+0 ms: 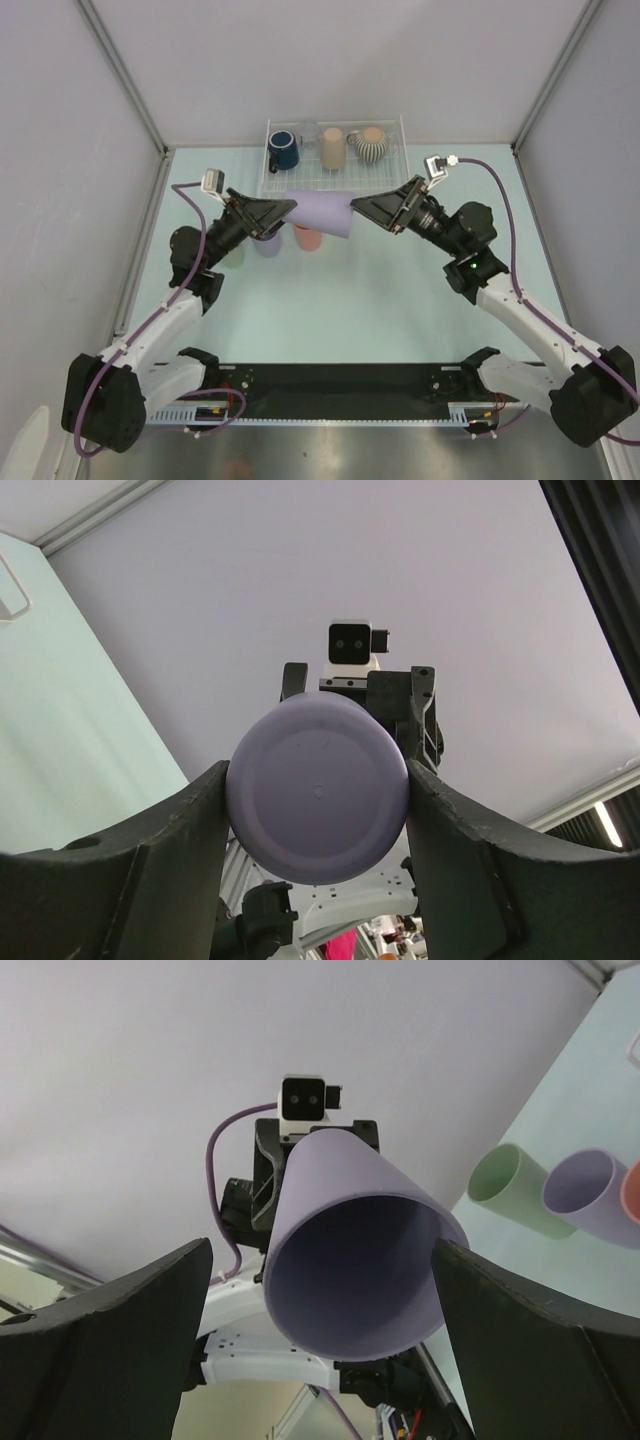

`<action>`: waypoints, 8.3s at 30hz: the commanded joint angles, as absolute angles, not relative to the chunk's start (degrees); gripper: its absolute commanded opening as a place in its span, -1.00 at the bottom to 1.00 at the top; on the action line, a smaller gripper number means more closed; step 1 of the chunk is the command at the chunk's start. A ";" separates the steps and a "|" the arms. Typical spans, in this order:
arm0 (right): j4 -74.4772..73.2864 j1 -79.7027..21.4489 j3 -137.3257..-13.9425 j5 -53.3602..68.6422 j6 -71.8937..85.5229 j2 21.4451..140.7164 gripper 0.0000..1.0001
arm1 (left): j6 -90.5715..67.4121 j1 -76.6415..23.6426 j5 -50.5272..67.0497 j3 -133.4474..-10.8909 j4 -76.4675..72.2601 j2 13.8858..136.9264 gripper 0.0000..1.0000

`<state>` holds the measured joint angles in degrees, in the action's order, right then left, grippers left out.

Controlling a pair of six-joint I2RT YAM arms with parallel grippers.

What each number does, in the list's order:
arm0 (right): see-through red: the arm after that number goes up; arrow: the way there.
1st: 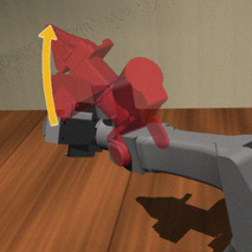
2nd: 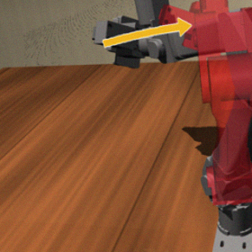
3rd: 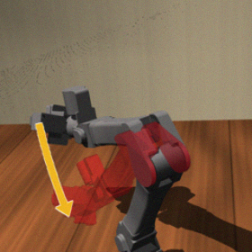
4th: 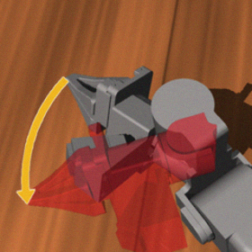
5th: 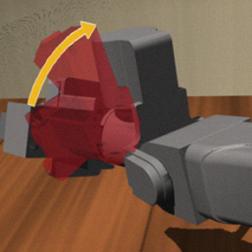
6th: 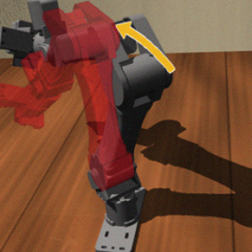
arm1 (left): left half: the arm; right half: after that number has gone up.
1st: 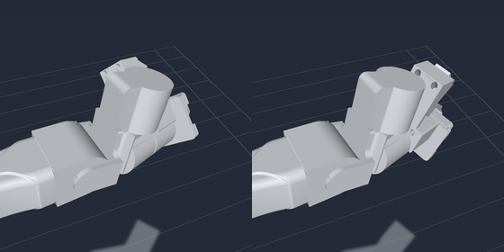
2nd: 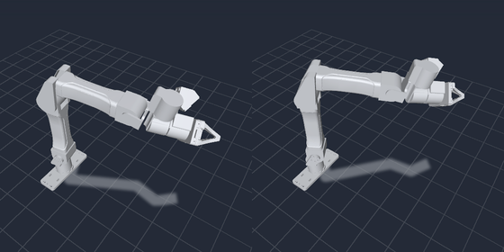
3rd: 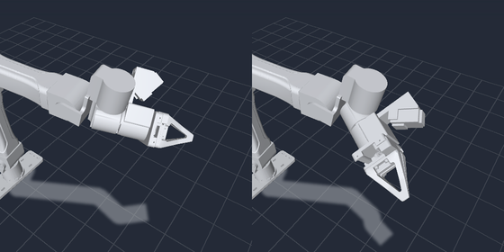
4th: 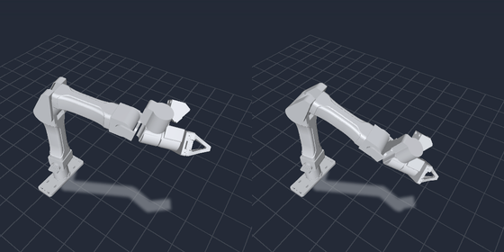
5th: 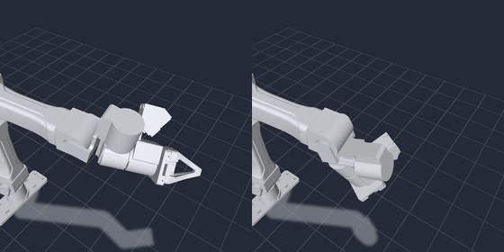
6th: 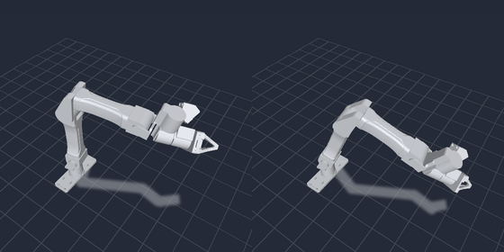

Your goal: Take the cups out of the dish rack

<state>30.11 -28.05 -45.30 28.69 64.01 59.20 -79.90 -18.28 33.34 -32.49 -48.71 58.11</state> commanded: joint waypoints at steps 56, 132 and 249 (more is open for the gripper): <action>-68.05 -68.91 -120.24 -25.58 25.23 101.42 -1.00 | -33.66 -22.50 -23.29 -62.58 39.73 44.30 0.90; -52.21 -64.07 -129.55 -9.92 17.75 130.52 -0.38 | -37.71 -23.20 -28.21 -61.79 45.00 39.64 0.95; -34.89 -31.38 -66.27 -14.59 25.31 60.38 0.53 | -14.68 -17.14 -22.50 -134.21 31.90 140.10 0.96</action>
